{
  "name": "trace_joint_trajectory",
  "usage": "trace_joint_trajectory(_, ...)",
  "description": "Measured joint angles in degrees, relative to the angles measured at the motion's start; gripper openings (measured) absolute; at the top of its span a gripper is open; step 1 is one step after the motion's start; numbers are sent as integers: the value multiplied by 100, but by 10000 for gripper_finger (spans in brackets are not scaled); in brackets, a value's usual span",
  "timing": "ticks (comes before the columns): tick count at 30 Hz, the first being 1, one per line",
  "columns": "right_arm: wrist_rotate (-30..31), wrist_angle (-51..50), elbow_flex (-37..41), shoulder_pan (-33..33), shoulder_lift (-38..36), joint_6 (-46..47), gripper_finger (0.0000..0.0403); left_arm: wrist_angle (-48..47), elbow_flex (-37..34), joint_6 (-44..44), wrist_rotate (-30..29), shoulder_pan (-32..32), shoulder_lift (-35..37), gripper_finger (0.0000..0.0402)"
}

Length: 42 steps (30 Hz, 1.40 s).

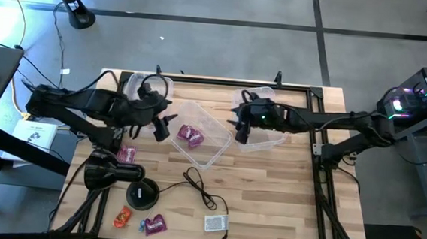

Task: Sort candy
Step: Put the violet candy into the center transparent bin

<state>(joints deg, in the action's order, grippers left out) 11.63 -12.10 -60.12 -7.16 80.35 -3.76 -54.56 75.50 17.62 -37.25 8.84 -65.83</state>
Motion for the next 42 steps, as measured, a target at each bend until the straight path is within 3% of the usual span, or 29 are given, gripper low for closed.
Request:
trace_joint_trajectory(5,-329,392,0,0,572,-233,193,-1057,0,945,151,-347,-138,219)
trace_joint_trajectory(9,-735,574,1,0,942,-320,193,-1645,-2,1354,766,-445,-258,219)
trace_joint_trajectory(13,-1221,1267,2,23,1160,-317,193,-1668,-183,1562,1304,-345,-324,219)
trace_joint_trajectory(17,-1620,2247,2,123,1327,-228,193,-1667,-363,1747,1223,-214,-358,219)
trace_joint_trajectory(26,-1643,2394,2,316,1347,-287,193,-2121,-834,2653,1671,-41,-377,218)
trace_joint_trajectory(34,-1641,2347,2,356,1347,-274,193,-2299,-1382,3430,3361,175,-429,206)
trace_joint_trajectory(42,-1639,2169,2,358,1347,-254,193,-2593,-2199,4064,3416,442,-467,190)
